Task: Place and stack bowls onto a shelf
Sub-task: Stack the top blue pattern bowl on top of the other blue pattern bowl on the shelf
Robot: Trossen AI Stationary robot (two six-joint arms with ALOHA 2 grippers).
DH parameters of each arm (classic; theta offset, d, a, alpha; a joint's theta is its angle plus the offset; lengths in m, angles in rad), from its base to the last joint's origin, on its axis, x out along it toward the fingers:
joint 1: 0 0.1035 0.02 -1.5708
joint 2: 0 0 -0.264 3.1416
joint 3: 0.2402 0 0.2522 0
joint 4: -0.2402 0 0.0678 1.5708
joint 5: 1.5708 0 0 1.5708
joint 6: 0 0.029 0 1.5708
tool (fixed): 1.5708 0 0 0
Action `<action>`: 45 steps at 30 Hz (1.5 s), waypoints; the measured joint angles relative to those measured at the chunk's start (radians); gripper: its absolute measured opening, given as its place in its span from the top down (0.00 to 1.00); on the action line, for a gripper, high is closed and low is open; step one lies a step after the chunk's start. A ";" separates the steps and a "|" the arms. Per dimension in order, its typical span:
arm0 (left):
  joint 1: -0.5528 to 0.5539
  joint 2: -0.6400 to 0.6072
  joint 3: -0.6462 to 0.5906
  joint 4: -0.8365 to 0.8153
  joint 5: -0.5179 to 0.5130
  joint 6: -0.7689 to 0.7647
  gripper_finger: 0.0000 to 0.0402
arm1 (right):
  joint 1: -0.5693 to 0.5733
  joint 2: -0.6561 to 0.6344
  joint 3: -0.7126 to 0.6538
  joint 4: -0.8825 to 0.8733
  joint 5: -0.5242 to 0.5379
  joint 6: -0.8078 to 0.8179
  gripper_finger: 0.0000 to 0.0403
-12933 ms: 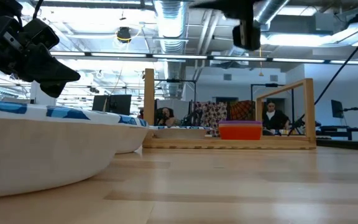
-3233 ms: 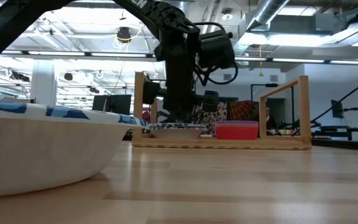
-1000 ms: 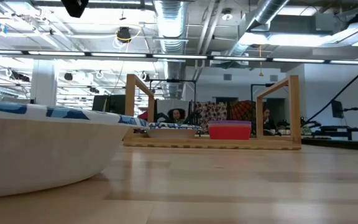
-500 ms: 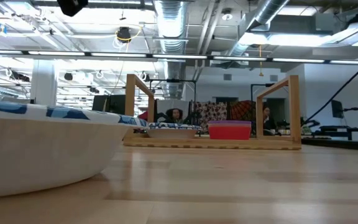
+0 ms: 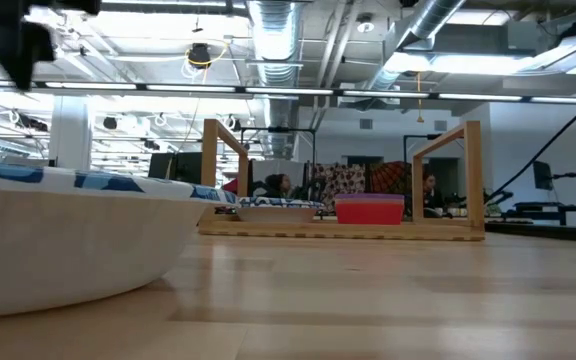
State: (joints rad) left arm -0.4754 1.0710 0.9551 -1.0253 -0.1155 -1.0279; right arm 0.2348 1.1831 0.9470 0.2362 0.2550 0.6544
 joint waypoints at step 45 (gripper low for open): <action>-0.098 0.433 -0.141 0.239 -0.004 -0.319 0.66 | 0.000 0.000 0.000 -0.053 0.000 0.019 0.76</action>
State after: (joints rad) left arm -0.5731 1.5036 0.8139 -0.7863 -0.1200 -1.3468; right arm 0.2348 1.1831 0.9470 0.1837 0.2546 0.6735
